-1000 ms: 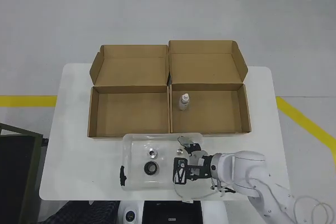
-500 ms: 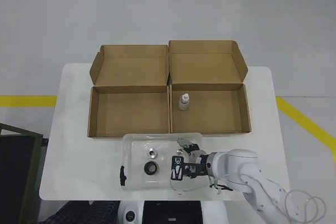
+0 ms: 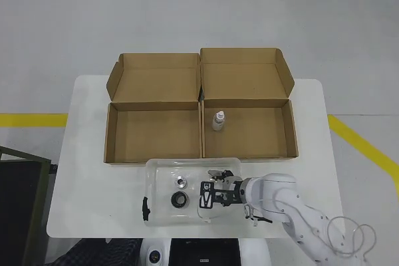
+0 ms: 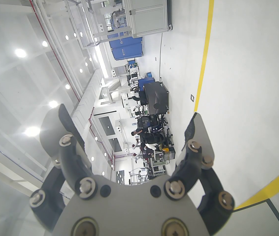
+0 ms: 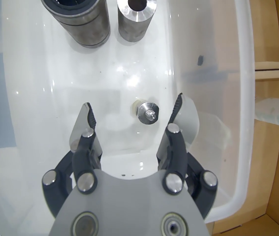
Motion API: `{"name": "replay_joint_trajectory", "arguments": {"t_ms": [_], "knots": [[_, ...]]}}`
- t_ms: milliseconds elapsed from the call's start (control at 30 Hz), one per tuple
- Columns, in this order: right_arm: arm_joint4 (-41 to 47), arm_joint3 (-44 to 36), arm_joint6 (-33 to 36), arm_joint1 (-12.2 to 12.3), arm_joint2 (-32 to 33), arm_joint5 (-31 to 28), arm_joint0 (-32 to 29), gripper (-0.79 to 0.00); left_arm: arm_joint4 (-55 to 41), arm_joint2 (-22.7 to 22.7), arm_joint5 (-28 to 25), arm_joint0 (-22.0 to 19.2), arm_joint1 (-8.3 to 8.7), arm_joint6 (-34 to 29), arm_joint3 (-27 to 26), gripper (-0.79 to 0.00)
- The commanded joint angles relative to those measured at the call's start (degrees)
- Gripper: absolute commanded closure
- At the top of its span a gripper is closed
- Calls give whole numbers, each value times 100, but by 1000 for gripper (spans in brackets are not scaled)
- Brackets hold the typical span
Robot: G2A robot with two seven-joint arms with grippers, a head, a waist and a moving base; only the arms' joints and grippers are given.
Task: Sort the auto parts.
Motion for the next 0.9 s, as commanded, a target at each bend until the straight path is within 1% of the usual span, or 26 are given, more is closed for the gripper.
{"name": "replay_joint_trajectory", "arguments": {"t_ms": [0, 33, 133, 167, 233, 267, 300, 333, 400, 467, 667, 867], "knots": [[-8, 62, 24, -9, -41, 27, 52, -517, 0, 0, 0, 0, 0, 0, 0, -785], [-21, 83, 45, -15, -66, 49, 80, -505, 0, 0, 0, 0, 0, 0, 0, -785], [-88, 161, 129, -32, -137, 124, 163, -400, 0, 0, 0, 0, 0, 0, 0, -785], [-106, 171, 141, -39, -168, 155, 182, -388, 0, 0, 0, 0, 0, 0, 0, -785], [-110, 193, 142, -48, -200, 203, 212, -332, 0, 0, 0, 0, 0, 0, 0, -785], [-135, 194, 164, -51, -216, 226, 221, -317, 0, 0, 0, 0, 0, 0, 0, -785], [-136, 193, 162, -54, -229, 242, 226, -262, 0, 0, 0, 0, 0, 0, 0, -785], [-136, 198, 161, -55, -237, 251, 231, -225, 0, 0, 0, 0, 0, 0, 0, -785], [-145, 195, 166, -56, -245, 254, 246, -89, 0, 0, 0, 0, 0, 0, 0, -785], [-147, 181, 167, -55, -241, 261, 258, 0, 0, 0, 0, 0, 0, 0, 0, -785], [-103, -7, 41, -44, -229, 216, 232, 0, 0, 0, 0, 0, 0, 0, 0, -785], [89, -240, -407, -11, -120, 84, 125, 0, 0, 0, 0, 0, 0, 0, 0, -785]]}}
